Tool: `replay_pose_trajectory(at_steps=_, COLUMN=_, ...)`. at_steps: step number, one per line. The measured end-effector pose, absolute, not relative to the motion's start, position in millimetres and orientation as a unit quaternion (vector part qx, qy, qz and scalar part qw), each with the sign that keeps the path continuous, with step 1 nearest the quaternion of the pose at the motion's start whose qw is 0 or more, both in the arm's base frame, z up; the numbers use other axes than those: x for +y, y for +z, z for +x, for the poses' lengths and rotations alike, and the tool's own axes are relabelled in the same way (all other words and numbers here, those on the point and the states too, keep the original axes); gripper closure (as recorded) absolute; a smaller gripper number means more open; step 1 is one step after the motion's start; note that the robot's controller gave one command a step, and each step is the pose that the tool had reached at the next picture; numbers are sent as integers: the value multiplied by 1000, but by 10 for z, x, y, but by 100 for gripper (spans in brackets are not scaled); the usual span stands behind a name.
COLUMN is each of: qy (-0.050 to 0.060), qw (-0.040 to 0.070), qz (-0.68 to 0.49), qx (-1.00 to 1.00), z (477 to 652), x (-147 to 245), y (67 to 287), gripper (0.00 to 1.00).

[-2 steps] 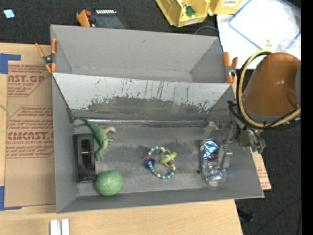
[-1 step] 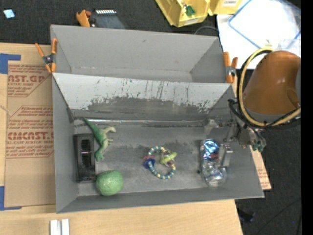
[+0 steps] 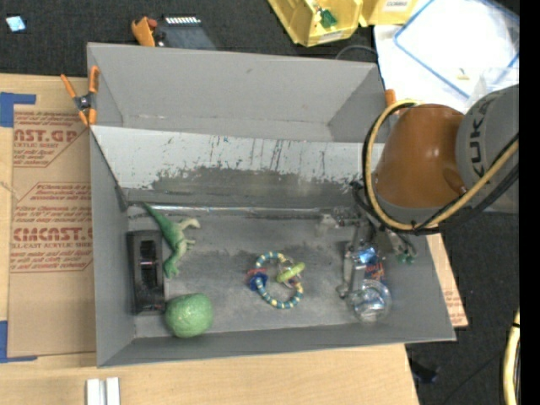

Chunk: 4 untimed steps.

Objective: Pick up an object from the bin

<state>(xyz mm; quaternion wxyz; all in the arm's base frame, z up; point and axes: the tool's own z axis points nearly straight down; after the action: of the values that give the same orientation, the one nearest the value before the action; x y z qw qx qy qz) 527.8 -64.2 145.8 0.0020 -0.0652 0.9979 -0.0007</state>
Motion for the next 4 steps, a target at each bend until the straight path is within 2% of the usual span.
replay_pose_trajectory(at_steps=1, qy=0, qw=4, qz=-33, qx=999, z=5598, x=-128, y=1317, gripper=0)
replay_pose_trajectory(at_steps=2, qy=0, qw=1, qz=-115, qx=993, z=5402, x=383, y=1096, gripper=0)
replay_pose_trajectory(at_steps=3, qy=-1, qw=5, qz=-19, qx=1000, z=5473, x=193, y=736, gripper=0)
replay_pose_trajectory(at_steps=4, qy=1, qw=5, qz=-171, qx=985, z=5579, x=597, y=708, gripper=100)
